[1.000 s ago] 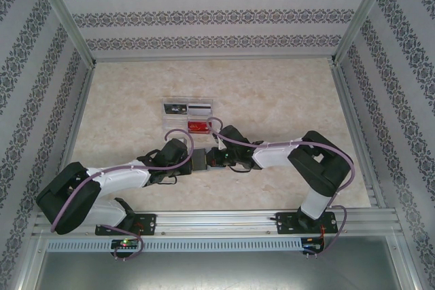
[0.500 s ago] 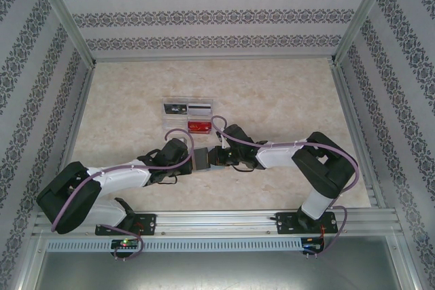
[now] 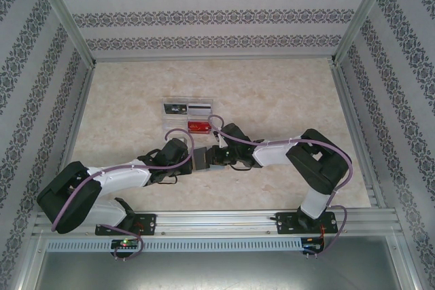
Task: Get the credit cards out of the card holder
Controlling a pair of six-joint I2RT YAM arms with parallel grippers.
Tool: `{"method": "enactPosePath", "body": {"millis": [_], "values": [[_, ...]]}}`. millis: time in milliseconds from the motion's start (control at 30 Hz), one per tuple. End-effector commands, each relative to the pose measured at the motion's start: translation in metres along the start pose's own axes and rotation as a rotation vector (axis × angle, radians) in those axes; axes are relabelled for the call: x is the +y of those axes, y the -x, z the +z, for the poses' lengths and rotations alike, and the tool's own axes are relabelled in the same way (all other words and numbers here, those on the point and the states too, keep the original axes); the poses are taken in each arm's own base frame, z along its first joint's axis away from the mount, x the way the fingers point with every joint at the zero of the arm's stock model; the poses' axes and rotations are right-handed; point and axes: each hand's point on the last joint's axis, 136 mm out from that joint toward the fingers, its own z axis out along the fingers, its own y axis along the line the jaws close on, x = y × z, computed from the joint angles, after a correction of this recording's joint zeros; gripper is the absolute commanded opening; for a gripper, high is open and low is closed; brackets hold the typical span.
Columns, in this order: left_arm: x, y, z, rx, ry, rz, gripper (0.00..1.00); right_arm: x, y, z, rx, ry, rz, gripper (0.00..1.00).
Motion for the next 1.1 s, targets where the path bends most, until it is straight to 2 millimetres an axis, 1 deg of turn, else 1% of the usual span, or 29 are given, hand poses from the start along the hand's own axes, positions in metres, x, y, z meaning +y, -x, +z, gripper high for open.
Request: {"method": "enactPosePath", "body": {"millis": [0, 100, 433, 600, 833, 1067], "values": [[0.020, -0.013, 0.005, 0.049, 0.077, -0.003, 0.00, -0.002, 0.006, 0.001, -0.015, -0.001, 0.009, 0.08], [0.021, -0.012, 0.004, 0.046, 0.086, -0.005, 0.00, -0.010, 0.005, -0.002, -0.023, -0.018, 0.030, 0.04], [0.025, -0.014, 0.003, 0.048, 0.100, -0.008, 0.00, -0.035, -0.002, -0.017, -0.050, -0.058, 0.083, 0.03], [0.024, -0.013, 0.003, 0.047, 0.101, -0.006, 0.00, -0.038, -0.002, -0.024, -0.063, -0.056, 0.085, 0.04], [0.024, -0.013, 0.001, 0.042, 0.098, -0.007, 0.00, -0.036, -0.002, -0.026, -0.064, -0.049, 0.079, 0.04], [0.025, -0.013, 0.000, 0.038, 0.101, -0.007, 0.00, -0.048, -0.002, -0.036, -0.097, -0.073, 0.120, 0.04]]}}
